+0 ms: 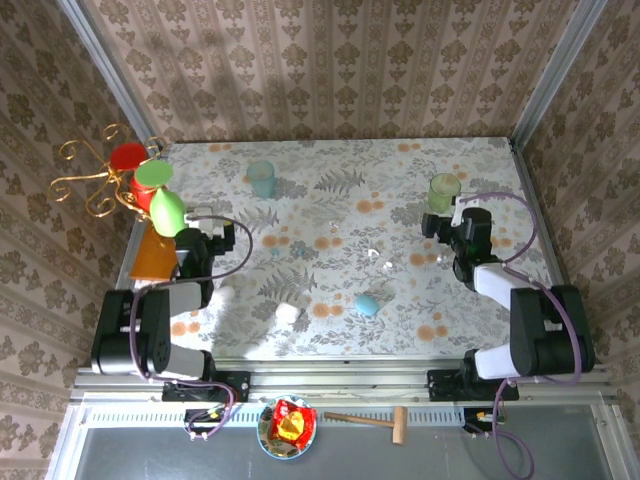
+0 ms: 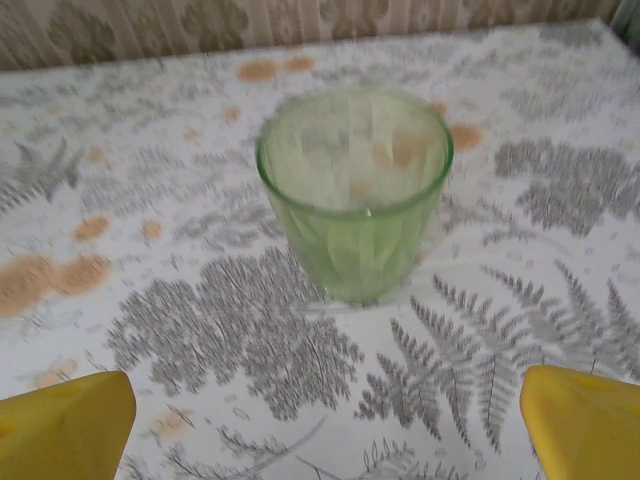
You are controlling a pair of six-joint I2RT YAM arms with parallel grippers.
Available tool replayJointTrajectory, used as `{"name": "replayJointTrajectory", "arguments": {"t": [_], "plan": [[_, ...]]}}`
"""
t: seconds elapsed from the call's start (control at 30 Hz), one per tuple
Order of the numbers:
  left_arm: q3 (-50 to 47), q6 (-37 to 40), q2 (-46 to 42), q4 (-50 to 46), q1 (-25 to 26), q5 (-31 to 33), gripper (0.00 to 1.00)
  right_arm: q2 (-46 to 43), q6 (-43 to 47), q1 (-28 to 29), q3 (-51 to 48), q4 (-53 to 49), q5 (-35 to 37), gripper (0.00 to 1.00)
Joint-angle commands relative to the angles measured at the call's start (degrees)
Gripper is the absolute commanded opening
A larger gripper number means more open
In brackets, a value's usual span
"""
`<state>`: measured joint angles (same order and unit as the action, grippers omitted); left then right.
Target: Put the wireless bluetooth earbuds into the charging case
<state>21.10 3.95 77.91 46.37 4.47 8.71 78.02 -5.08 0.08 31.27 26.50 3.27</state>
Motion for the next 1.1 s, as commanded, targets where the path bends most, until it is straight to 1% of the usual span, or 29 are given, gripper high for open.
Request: {"name": "replayJointTrajectory", "arguments": {"t": [0.0, 0.17, 0.23, 0.37, 0.43, 0.53, 0.63, 0.77, 0.9, 1.07], "plan": [[1.55, 1.61, -6.82, -7.25, 2.42, 4.66, 1.0, -4.66, -3.42, 1.28, 4.43, -9.91, 1.66, 1.0], [5.07, 3.34, -13.82, -17.1, 8.1, 5.59, 1.0, -9.41, -3.42, 6.6, 8.2, -19.77, 2.75, 1.0], [6.25, 3.46, -15.04, -19.93, 10.07, 5.06, 1.0, -10.61, -3.11, 9.35, 9.42, -23.19, 2.41, 1.0], [7.46, 3.45, -15.94, -22.45, 13.31, 4.1, 1.0, -11.65, -2.96, 15.43, 10.6, -28.14, 1.7, 1.0], [7.55, 2.57, -16.12, -22.94, 13.26, 3.34, 1.0, -11.51, -3.83, 17.83, 10.53, -29.09, 0.8, 1.0], [7.71, 1.89, -15.86, -22.86, 13.37, 2.92, 1.0, -11.22, -5.72, 19.53, 9.73, -27.77, -0.37, 1.0], [7.73, 0.13, -16.11, -22.76, 14.15, 0.49, 1.0, -11.57, -4.63, 21.94, 8.49, -25.89, -1.96, 1.0], [6.92, -3.68, -16.65, -22.49, 14.91, -2.66, 1.0, -12.08, -3.62, 24.58, 8.95, -29.64, -2.82, 1.0], [4.62, -6.85, -15.65, -20.7, 14.23, -1.81, 1.0, -12.97, -4.79, 26.64, 8.12, -31.16, -3.18, 1.0], [2.22, -10.87, -13.46, -17.35, 13.62, -2.12, 1.0, -13.16, -6.66, 27.08, 7.13, -30.46, -3.45, 1.0]]}}
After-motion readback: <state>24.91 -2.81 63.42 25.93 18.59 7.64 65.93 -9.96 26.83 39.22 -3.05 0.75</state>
